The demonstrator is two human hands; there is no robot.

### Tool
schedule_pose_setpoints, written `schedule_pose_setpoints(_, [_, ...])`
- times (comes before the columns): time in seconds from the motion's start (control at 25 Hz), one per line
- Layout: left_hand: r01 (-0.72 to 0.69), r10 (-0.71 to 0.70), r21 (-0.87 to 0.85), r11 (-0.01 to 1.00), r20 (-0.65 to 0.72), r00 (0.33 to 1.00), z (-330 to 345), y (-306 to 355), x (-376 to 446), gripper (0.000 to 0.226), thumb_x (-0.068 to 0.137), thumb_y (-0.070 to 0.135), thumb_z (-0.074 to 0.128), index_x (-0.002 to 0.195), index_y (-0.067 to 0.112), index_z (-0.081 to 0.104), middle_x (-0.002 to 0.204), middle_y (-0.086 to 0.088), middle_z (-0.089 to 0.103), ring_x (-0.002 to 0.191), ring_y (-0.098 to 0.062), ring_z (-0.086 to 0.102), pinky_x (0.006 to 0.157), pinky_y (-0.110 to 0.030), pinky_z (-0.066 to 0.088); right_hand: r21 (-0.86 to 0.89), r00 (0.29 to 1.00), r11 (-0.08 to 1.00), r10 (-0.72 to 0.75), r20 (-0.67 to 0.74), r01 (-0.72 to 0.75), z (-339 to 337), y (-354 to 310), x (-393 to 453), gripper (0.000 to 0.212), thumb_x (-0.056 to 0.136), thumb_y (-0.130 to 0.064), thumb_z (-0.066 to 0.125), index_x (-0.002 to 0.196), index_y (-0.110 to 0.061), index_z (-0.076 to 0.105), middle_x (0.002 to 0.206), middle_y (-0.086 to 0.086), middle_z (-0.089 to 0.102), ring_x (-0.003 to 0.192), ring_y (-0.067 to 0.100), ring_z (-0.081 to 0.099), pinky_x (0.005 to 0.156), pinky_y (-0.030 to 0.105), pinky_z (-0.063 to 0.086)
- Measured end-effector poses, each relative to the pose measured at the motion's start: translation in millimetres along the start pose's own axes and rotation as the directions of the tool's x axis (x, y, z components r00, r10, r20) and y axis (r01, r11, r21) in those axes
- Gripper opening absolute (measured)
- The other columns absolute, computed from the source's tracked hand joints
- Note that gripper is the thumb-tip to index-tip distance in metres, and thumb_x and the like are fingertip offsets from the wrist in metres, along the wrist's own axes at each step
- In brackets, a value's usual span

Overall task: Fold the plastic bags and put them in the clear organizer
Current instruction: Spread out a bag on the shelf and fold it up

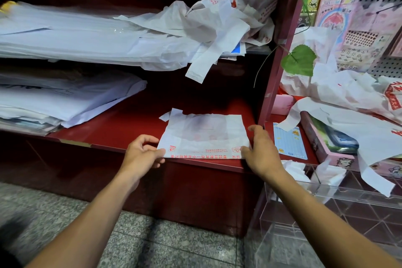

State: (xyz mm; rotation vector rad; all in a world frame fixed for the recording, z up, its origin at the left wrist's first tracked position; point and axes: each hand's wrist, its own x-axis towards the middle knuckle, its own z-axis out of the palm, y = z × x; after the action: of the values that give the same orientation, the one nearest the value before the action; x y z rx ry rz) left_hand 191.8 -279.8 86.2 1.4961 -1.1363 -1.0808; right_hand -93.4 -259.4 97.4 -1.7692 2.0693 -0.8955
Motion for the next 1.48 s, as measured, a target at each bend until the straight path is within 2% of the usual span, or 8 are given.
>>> schedule_pose_setpoints(0.12, [-0.242, 0.334, 0.443, 0.863, -0.142, 0.932, -3, -1, -1, 0.029, 0.078, 0.016, 0.073, 0.102, 0.025, 0.059, 0.097, 0.003, 0.064, 0.082, -0.018, 0.06, 0.073, -0.035, 0.049, -0.239, 0.942, 0.921, -0.329, -0.059, 0.307, -2, -3, -8, 0.046, 0.09, -0.039, 0.051, 0.131, -0.017, 0.051, 0.134, 0.004, 0.05, 0.117, 0.028, 0.049, 0.095, 0.041, 0.042])
schedule_pose_setpoints(0.2, [-0.489, 0.585, 0.633, 0.6, 0.07, 0.808, -2, 0, -2, 0.047, 0.073, 0.032, 0.071, 0.119, 0.031, 0.059, 0.127, 0.011, 0.054, 0.113, -0.015, 0.048, 0.093, -0.034, 0.038, -0.288, 0.901, 0.855, -0.391, 0.187, 0.431, -1, -7, -11, 0.065, 0.089, -0.059, 0.036, 0.142, -0.023, 0.045, 0.152, 0.001, 0.039, 0.136, 0.026, 0.038, 0.108, 0.041, 0.033])
schedule_pose_setpoints(0.32, [-0.618, 0.347, 0.699, 0.359, 0.514, 0.784, 6, -2, -2, 0.076, 0.083, 0.048, 0.067, 0.15, 0.038, 0.032, 0.158, 0.02, 0.019, 0.147, -0.005, 0.013, 0.119, -0.038, 0.008, -0.388, 0.851, 0.801, -0.264, 0.454, 0.456, 8, -3, -15, 0.076, 0.095, -0.064, 0.037, 0.157, -0.025, 0.014, 0.165, 0.0, 0.009, 0.151, 0.022, 0.01, 0.121, 0.041, 0.009])
schedule_pose_setpoints(0.56, [-0.687, 0.578, 0.692, 0.222, 0.474, 0.664, 3, -20, 6, 0.038, 0.089, 0.021, 0.07, 0.125, 0.031, 0.066, 0.127, 0.014, 0.062, 0.111, -0.014, 0.053, 0.095, -0.035, 0.038, -0.497, 0.882, 0.733, -0.327, 0.34, 0.464, 6, 9, -25, 0.062, 0.098, -0.053, 0.043, 0.151, -0.024, 0.027, 0.157, 0.001, 0.03, 0.141, 0.027, 0.03, 0.115, 0.042, 0.024])
schedule_pose_setpoints(0.8, [-0.726, 0.523, 0.601, 0.334, 0.523, 0.673, -5, -19, 5, 0.046, 0.093, 0.058, 0.043, 0.112, 0.03, 0.074, 0.118, 0.016, 0.066, 0.108, -0.008, 0.056, 0.092, -0.037, 0.049, -0.458, 0.851, 0.721, -0.479, 0.214, 0.52, 5, 19, -29, 0.031, 0.101, -0.041, 0.043, 0.12, -0.025, 0.062, 0.123, -0.004, 0.063, 0.109, 0.025, 0.055, 0.091, 0.04, 0.044])
schedule_pose_setpoints(1.12, [-0.512, 0.454, 0.3, 0.805, 0.246, 0.857, -12, -7, 0, 0.015, 0.086, 0.013, 0.073, 0.084, 0.022, 0.061, 0.084, 0.008, 0.068, 0.086, -0.009, 0.064, 0.079, -0.033, 0.046, 0.134, 0.978, 0.971, -0.205, 0.049, 0.197, -11, 17, -16, 0.012, 0.093, -0.017, 0.061, 0.084, -0.023, 0.065, 0.076, -0.005, 0.066, 0.072, 0.014, 0.058, 0.064, 0.026, 0.042])
schedule_pose_setpoints(1.28, [-0.333, 0.307, 0.184, 0.925, 0.158, 0.939, -3, -3, -1, 0.035, 0.085, 0.011, 0.074, 0.109, 0.031, 0.058, 0.089, 0.011, 0.075, 0.095, -0.003, 0.068, 0.086, -0.025, 0.047, 0.375, 1.0, 0.927, -0.002, 0.018, -0.005, -11, 9, -7, 0.006, 0.093, -0.017, 0.062, 0.098, -0.021, 0.064, 0.099, -0.001, 0.068, 0.086, 0.011, 0.063, 0.07, 0.022, 0.049])
schedule_pose_setpoints(1.48, [-0.201, 0.206, 0.33, 0.922, 0.019, 0.978, 2, -8, 9, 0.042, 0.085, 0.019, 0.072, 0.116, 0.038, 0.053, 0.071, 0.001, 0.068, 0.087, -0.016, 0.066, 0.085, -0.033, 0.045, 0.183, 0.994, 0.978, 0.096, 0.049, -0.103, -2, 5, 2, 0.047, 0.089, -0.01, 0.064, 0.132, -0.018, 0.047, 0.12, 0.005, 0.062, 0.106, 0.026, 0.061, 0.082, 0.03, 0.048])
